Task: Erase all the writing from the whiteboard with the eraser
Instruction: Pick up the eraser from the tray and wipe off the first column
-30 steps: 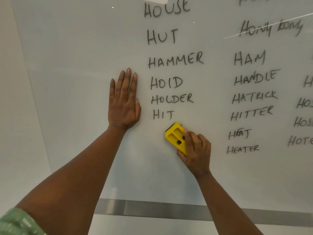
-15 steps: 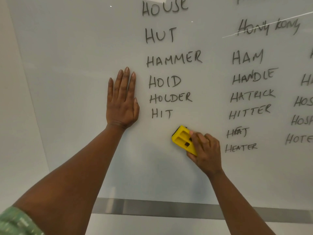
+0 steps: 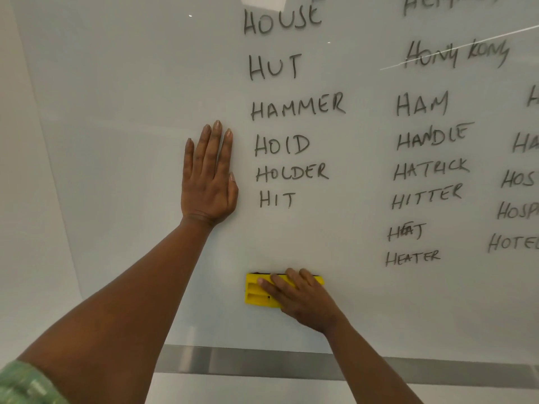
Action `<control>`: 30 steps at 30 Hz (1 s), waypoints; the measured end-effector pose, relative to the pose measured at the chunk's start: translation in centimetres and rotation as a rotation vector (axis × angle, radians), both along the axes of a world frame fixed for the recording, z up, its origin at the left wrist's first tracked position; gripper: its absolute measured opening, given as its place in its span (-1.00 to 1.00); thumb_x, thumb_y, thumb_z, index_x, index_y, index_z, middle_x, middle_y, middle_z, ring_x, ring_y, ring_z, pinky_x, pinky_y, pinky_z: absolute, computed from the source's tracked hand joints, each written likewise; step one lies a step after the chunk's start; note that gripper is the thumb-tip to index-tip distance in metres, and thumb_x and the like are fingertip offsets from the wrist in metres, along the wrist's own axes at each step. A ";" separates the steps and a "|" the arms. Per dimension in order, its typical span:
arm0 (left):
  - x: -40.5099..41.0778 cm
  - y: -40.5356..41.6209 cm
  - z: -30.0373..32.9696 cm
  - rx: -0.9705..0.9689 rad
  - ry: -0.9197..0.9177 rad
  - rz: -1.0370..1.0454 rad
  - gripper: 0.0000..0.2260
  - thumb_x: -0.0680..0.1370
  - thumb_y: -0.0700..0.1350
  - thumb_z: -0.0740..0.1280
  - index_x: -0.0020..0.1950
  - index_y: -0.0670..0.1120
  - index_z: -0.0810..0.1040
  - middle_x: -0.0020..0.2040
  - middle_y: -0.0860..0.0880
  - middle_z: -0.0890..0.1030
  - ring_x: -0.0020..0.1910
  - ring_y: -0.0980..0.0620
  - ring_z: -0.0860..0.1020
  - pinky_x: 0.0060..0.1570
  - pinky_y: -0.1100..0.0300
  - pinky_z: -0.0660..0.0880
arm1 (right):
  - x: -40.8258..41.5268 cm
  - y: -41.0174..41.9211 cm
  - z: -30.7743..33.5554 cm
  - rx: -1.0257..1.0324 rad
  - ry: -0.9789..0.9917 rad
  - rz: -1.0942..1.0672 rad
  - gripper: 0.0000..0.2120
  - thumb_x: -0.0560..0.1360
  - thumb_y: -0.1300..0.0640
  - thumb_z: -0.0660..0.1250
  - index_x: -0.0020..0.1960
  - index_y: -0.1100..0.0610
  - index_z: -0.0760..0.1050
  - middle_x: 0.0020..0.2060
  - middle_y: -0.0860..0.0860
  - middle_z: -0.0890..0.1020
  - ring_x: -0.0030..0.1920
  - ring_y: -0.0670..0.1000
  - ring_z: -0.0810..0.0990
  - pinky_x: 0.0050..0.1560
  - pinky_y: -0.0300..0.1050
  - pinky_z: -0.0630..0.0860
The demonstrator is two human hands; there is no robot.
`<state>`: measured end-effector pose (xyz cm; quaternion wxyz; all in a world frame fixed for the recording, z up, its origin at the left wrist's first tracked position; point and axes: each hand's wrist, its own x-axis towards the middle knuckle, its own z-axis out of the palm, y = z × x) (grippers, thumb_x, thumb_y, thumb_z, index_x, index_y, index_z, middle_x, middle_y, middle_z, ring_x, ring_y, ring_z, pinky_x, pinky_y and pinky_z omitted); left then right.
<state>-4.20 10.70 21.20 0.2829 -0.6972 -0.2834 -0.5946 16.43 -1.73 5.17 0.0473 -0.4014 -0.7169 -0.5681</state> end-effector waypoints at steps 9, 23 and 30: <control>0.0 0.1 -0.1 0.001 -0.006 -0.015 -0.48 0.51 -0.14 0.05 0.46 -0.26 0.18 0.45 -0.26 0.25 0.46 -0.17 0.13 0.49 0.02 -0.11 | 1.7 -0.5 8.4 0.244 0.395 0.091 -0.35 0.43 0.01 0.21 0.46 0.11 0.08 0.10 0.10 0.35 0.00 0.15 0.38 -0.08 0.02 0.34; 0.0 0.4 -0.4 0.015 -0.030 -0.019 -0.47 0.51 -0.13 0.05 0.48 -0.24 0.16 0.47 -0.22 0.22 0.52 0.02 -0.05 0.48 -0.02 -0.05 | -2.2 1.3 13.7 0.392 0.615 0.021 -0.35 0.43 -0.01 0.24 0.42 0.20 0.14 0.14 0.11 0.32 0.03 0.12 0.38 -0.09 -0.03 0.36; 0.1 0.4 -0.4 0.026 -0.038 -0.028 -0.48 0.51 -0.13 0.04 0.47 -0.25 0.19 0.46 -0.22 0.22 0.52 0.00 -0.04 0.49 -0.02 -0.06 | 0.8 -0.3 14.8 0.470 0.706 -0.012 -0.40 0.44 -0.04 0.22 0.38 0.22 0.22 0.12 0.13 0.32 0.01 0.12 0.37 -0.14 -0.01 0.39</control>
